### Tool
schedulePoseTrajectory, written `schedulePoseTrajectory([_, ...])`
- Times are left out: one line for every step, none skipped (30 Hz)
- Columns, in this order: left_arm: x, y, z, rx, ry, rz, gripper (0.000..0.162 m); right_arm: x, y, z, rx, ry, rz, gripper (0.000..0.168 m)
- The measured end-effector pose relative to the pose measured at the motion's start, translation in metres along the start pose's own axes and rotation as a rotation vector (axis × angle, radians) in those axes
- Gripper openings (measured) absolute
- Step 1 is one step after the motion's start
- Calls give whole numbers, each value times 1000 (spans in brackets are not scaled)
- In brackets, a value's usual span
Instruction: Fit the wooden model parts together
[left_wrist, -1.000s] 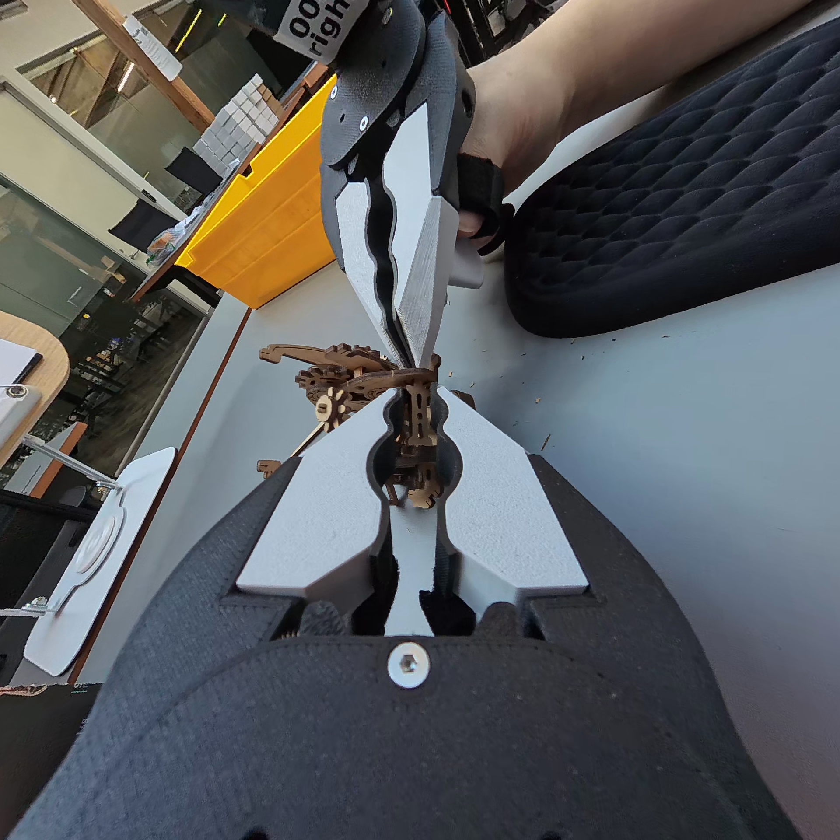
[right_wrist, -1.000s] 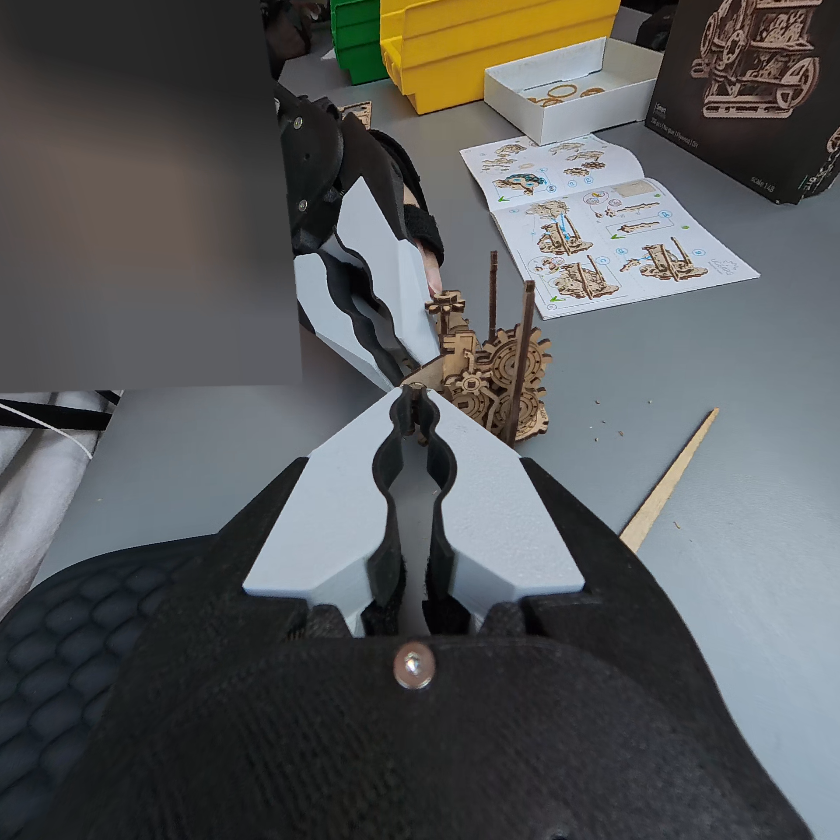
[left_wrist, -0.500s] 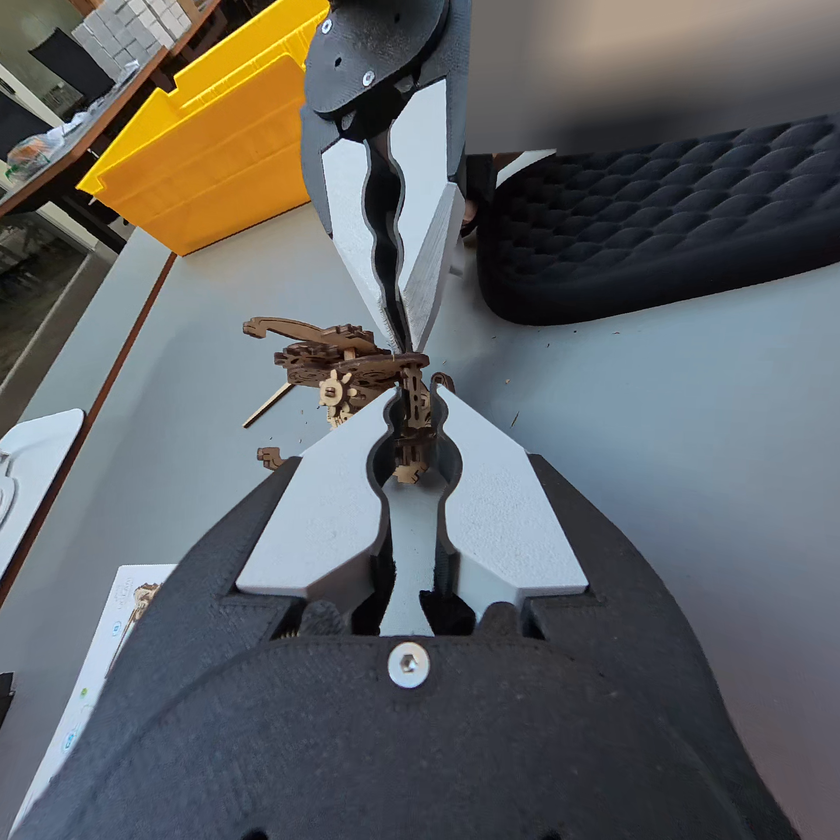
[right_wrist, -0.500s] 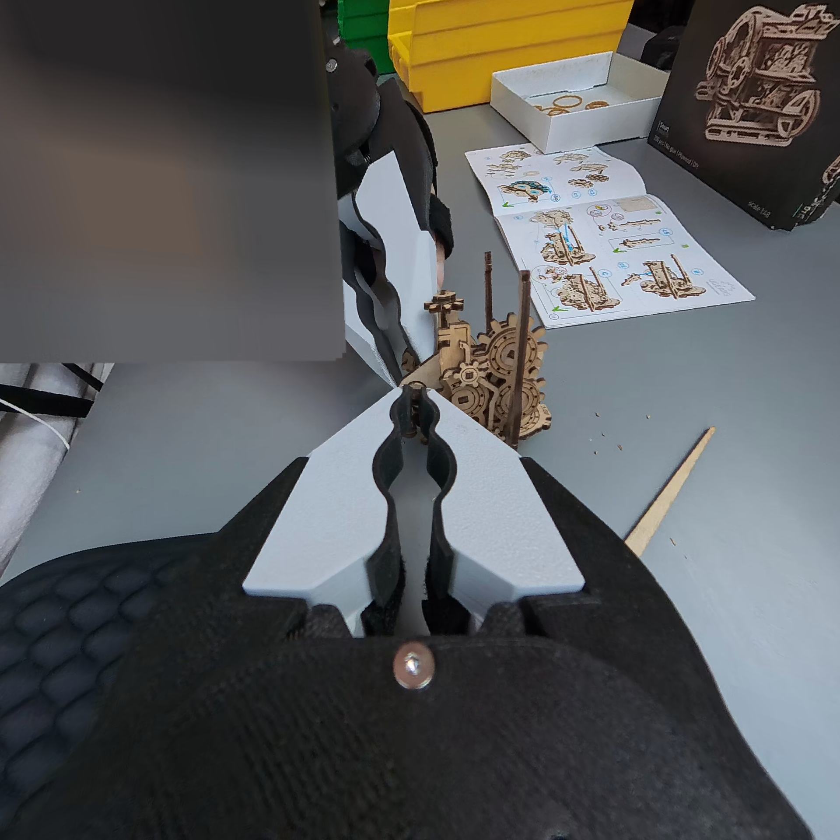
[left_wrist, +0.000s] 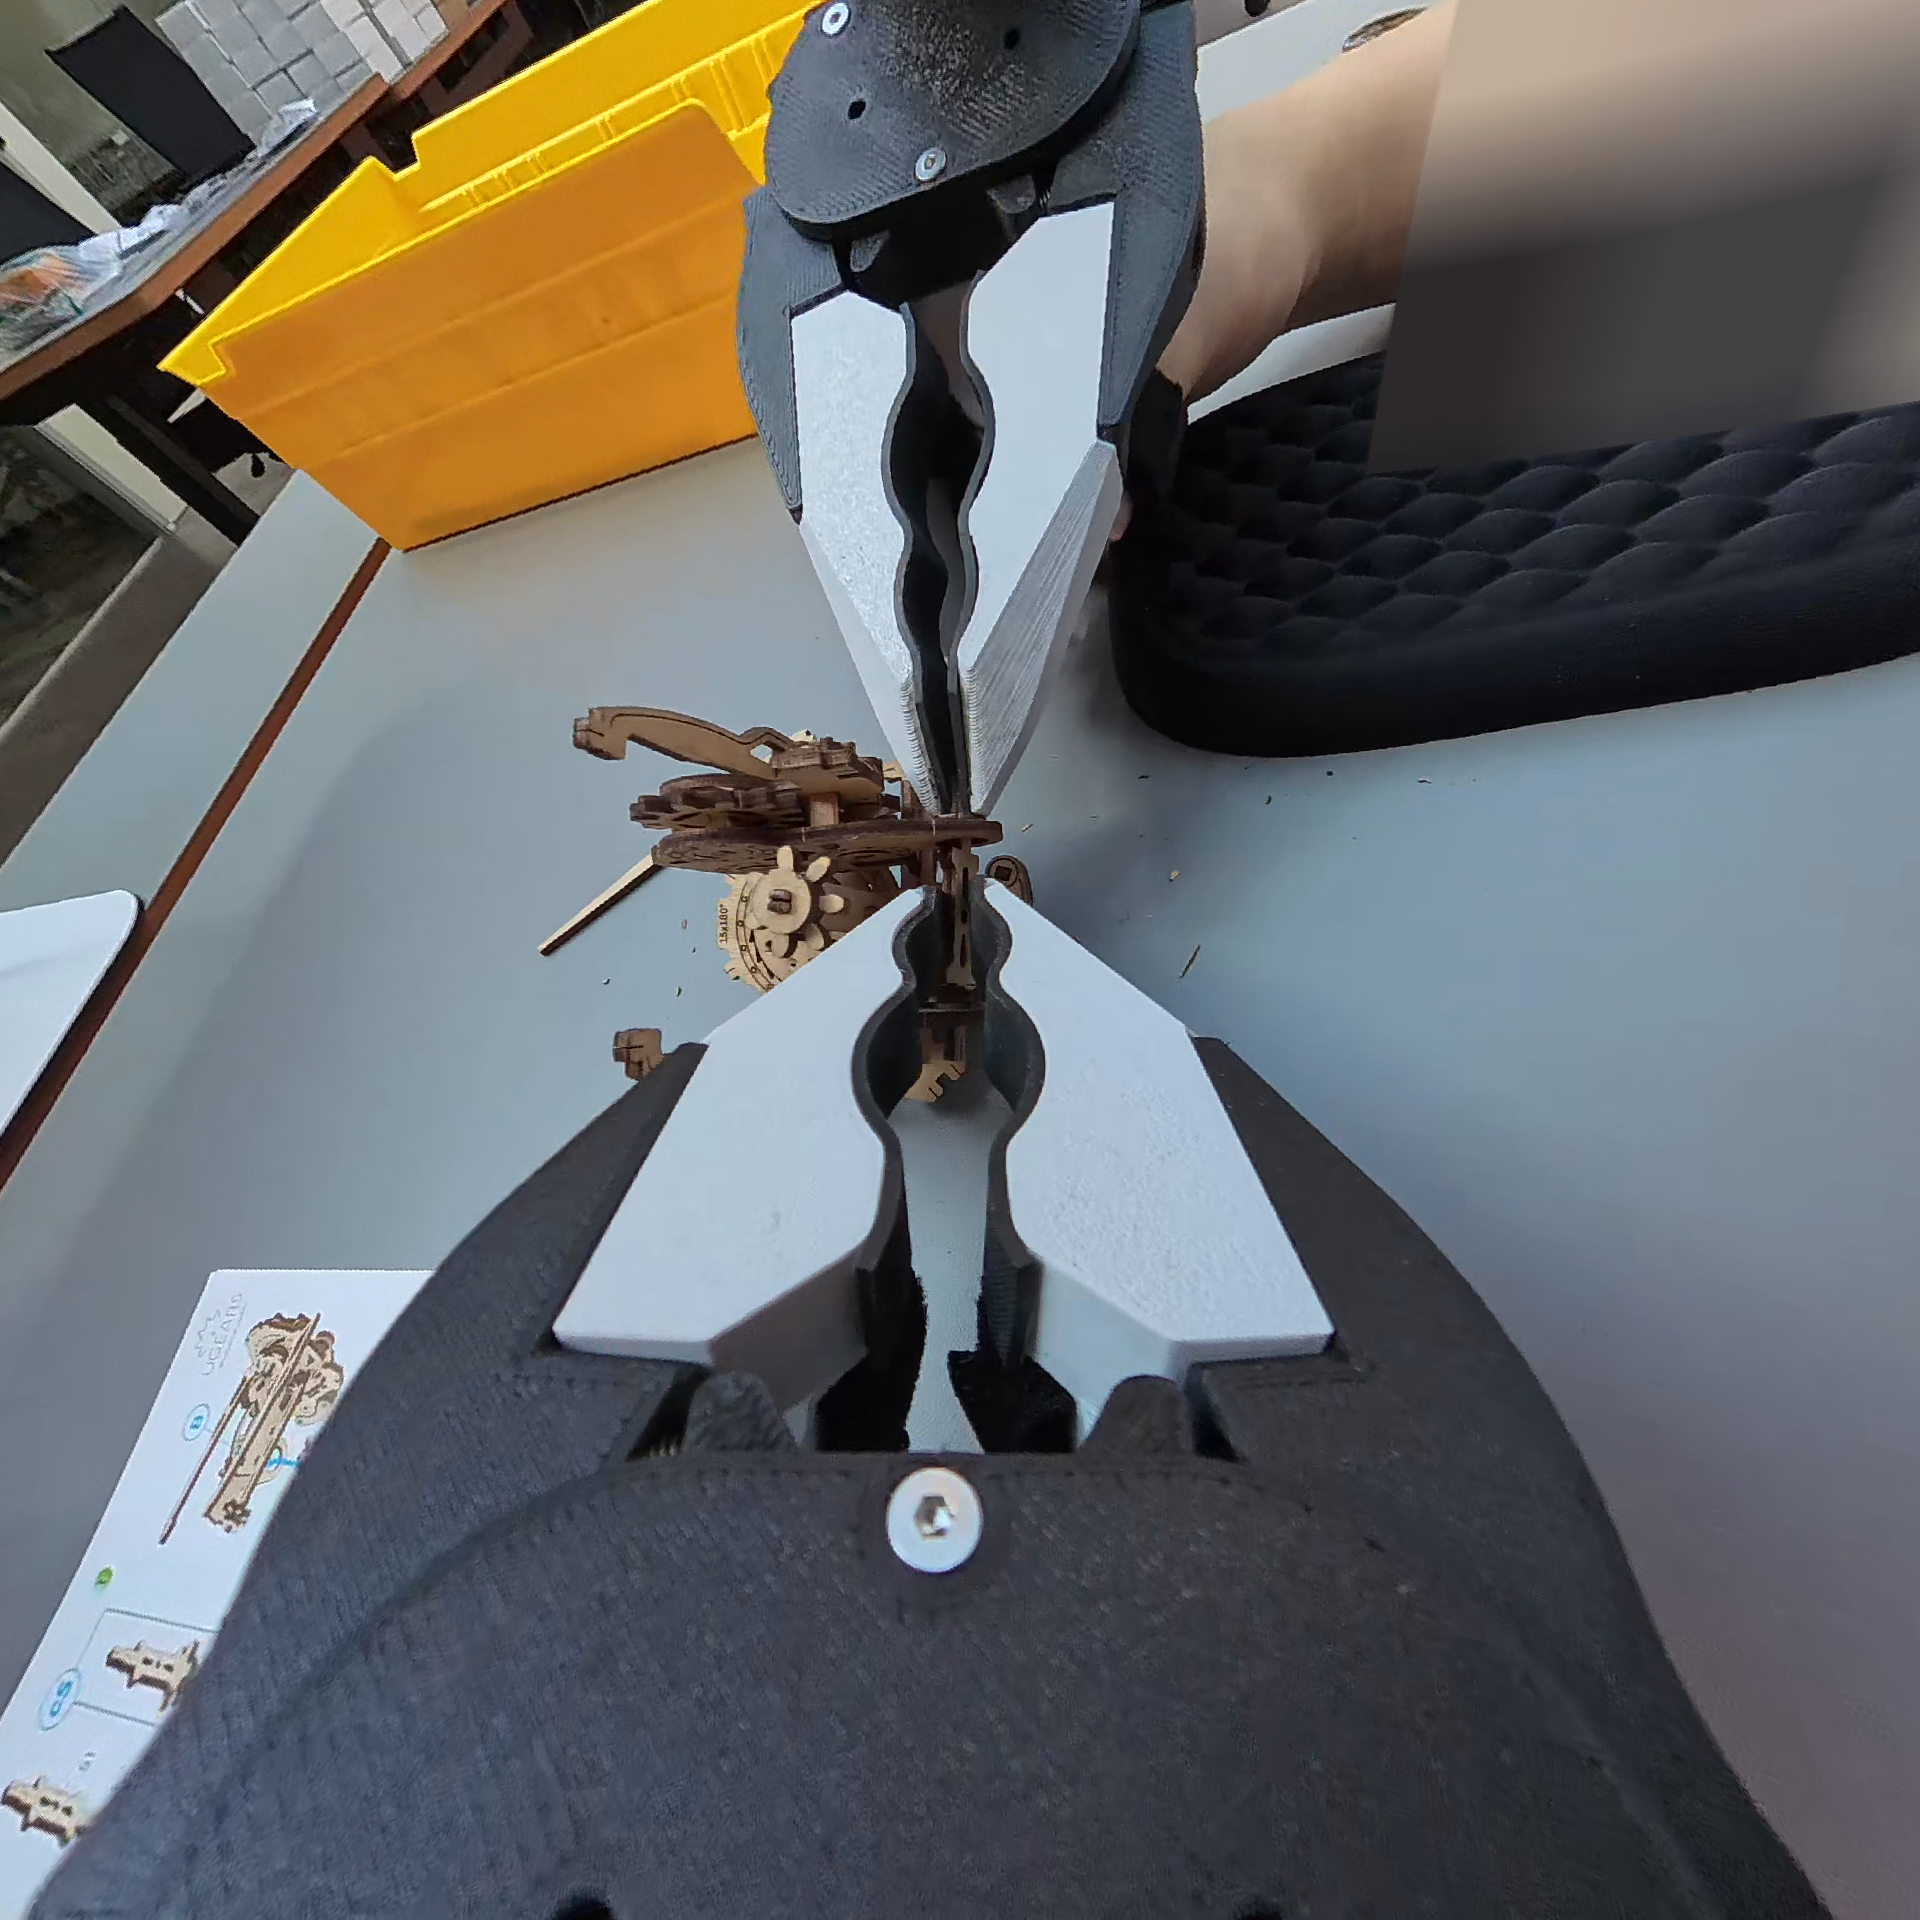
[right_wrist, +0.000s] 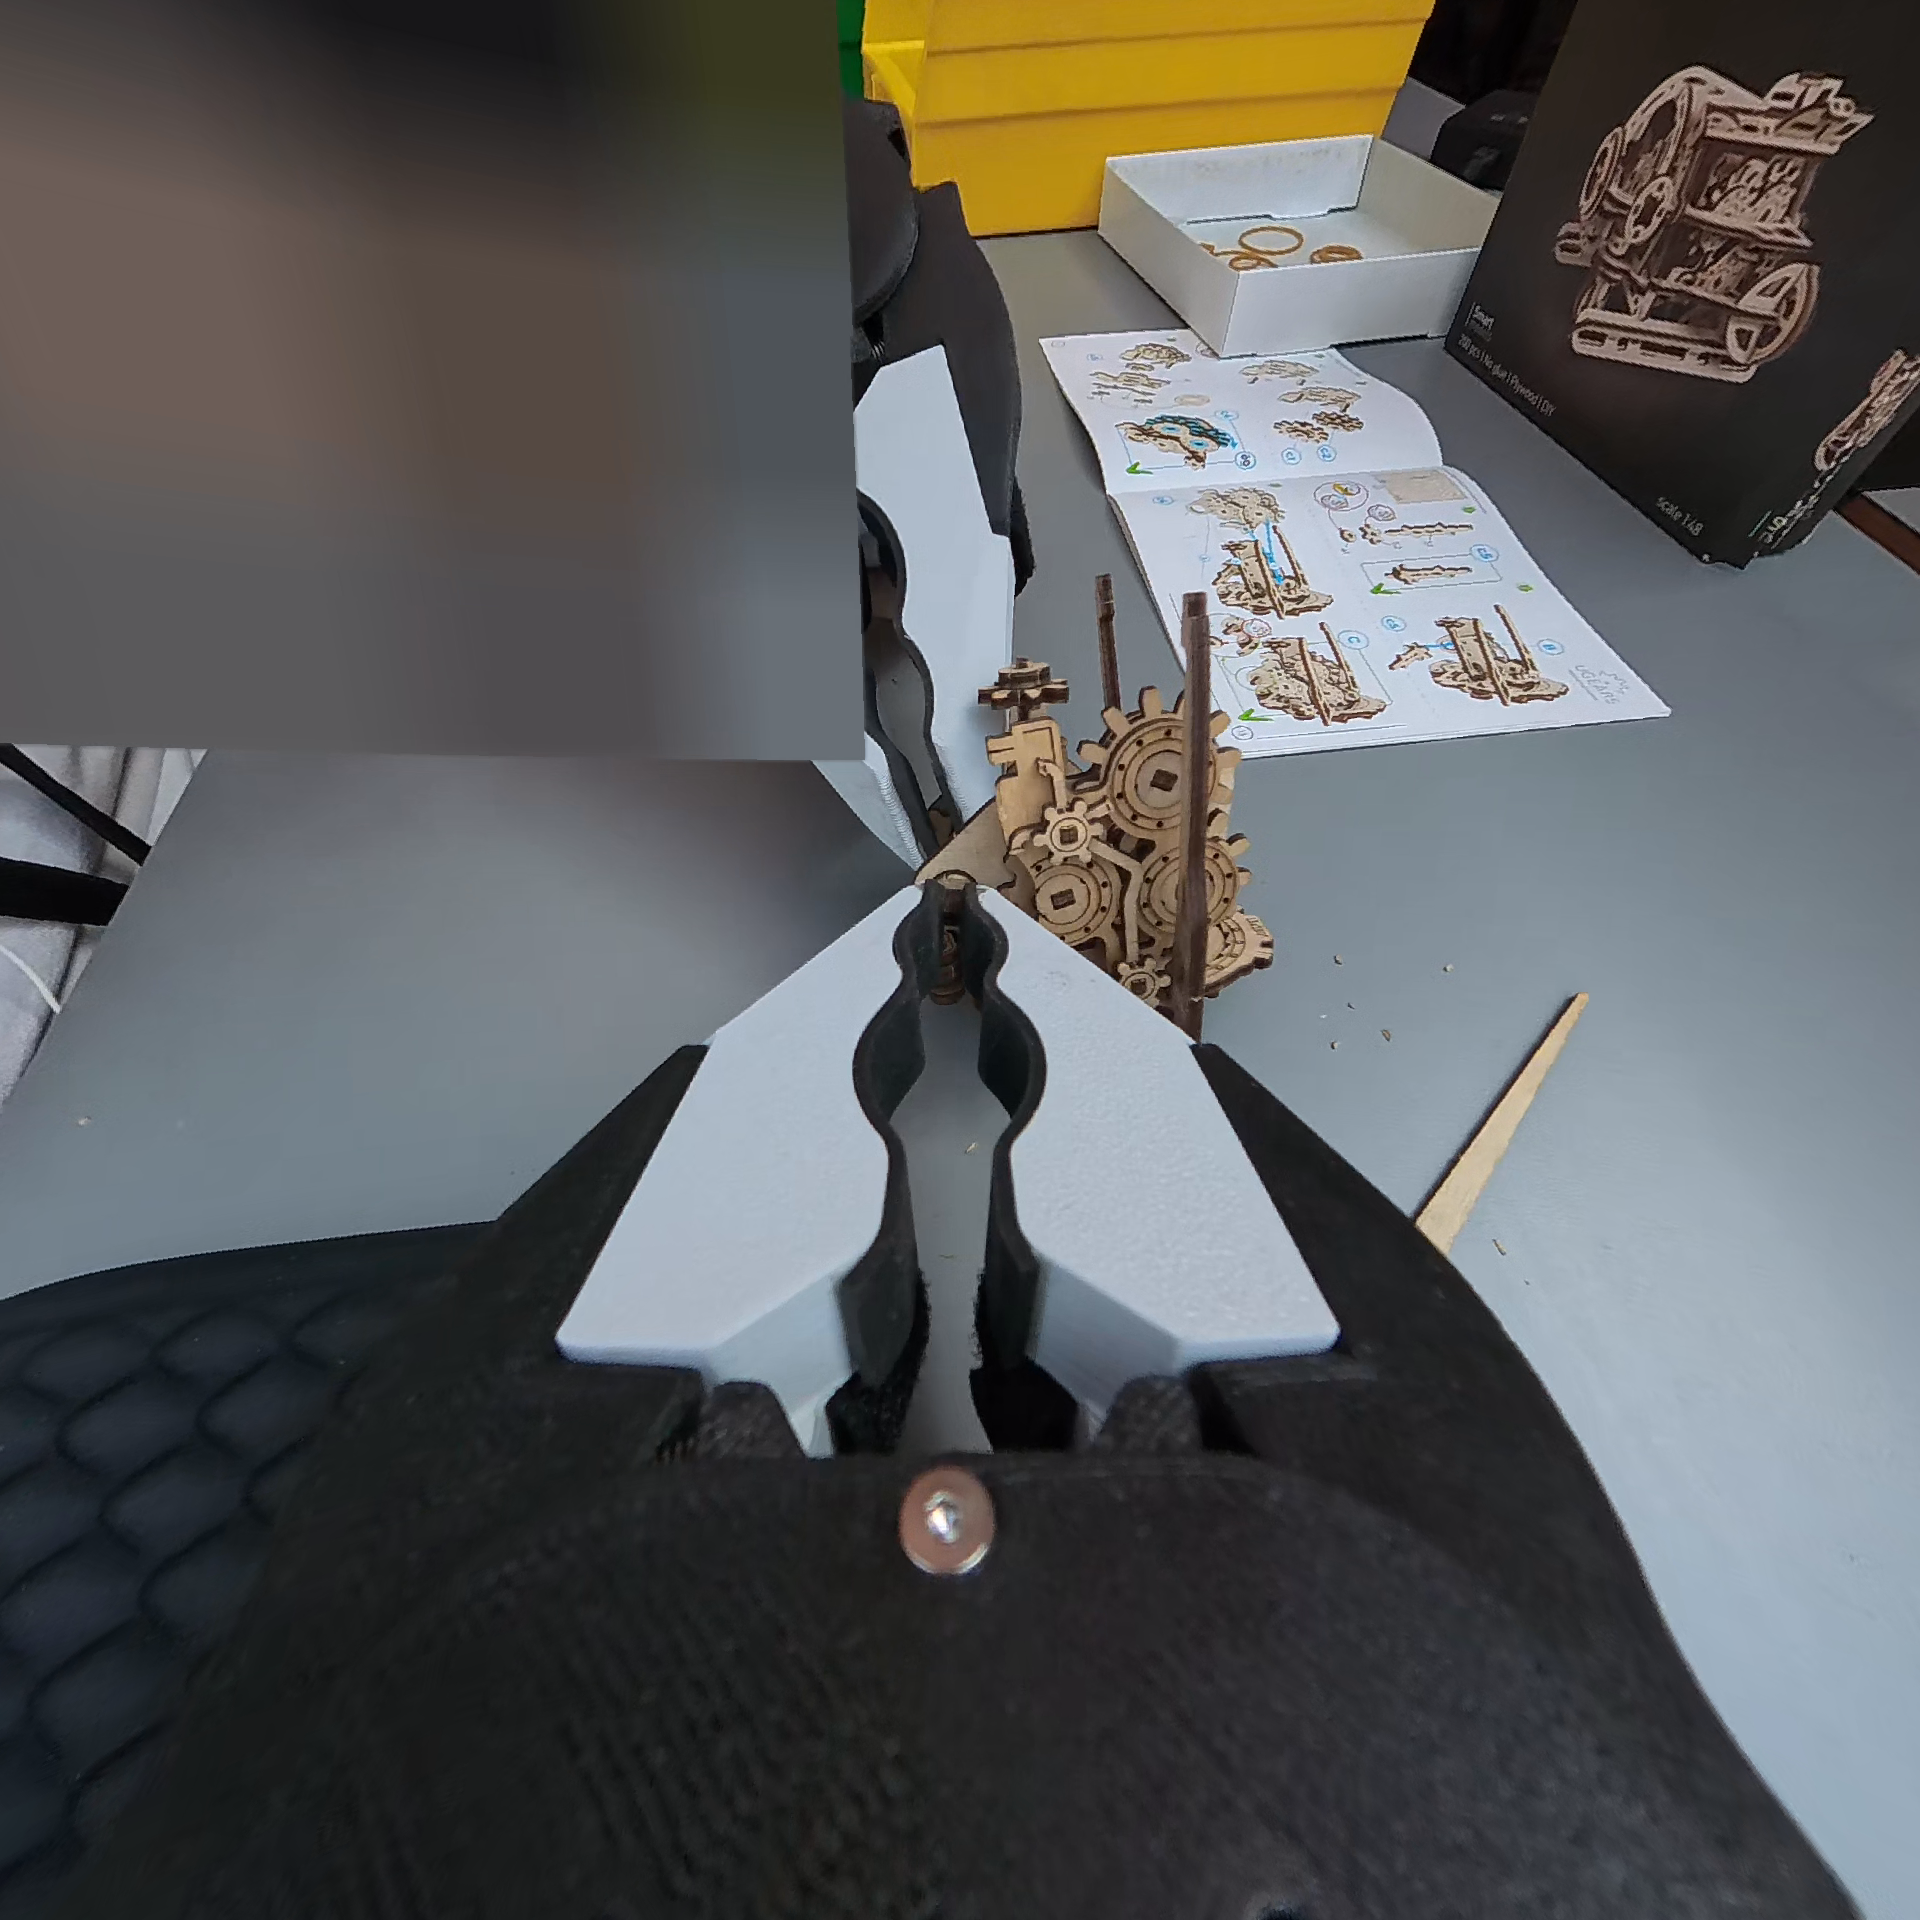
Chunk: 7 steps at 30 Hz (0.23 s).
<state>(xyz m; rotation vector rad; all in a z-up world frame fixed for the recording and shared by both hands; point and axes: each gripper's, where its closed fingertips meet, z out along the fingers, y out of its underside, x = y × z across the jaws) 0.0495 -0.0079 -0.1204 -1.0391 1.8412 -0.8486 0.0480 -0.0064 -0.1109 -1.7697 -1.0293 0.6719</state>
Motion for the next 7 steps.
schedulePoseTrajectory([-1,0,0,6,-9,-6,1,1,0,0,-1,8,-4,1])
schedulePoseTrajectory([-1,0,1,11,-16,-12,1,1,0,0,-6,11,-8,1])
schedulePoseTrajectory([-1,0,0,14,-21,-14,1,1,0,1,-8,11,-9,1])
schedulePoseTrajectory([-1,0,0,14,-27,-15,1,0,0,1,-13,12,-9,1])
schedulePoseTrajectory([-1,0,1,14,-35,-13,1,0,1,1,-17,13,-12,1])
schedulePoseTrajectory([-1,0,1,12,-43,-7,1,0,1,1,-21,16,-15,1])
schedulePoseTrajectory([-1,0,1,9,-51,-5,1,1,2,1,-25,20,-17,1])
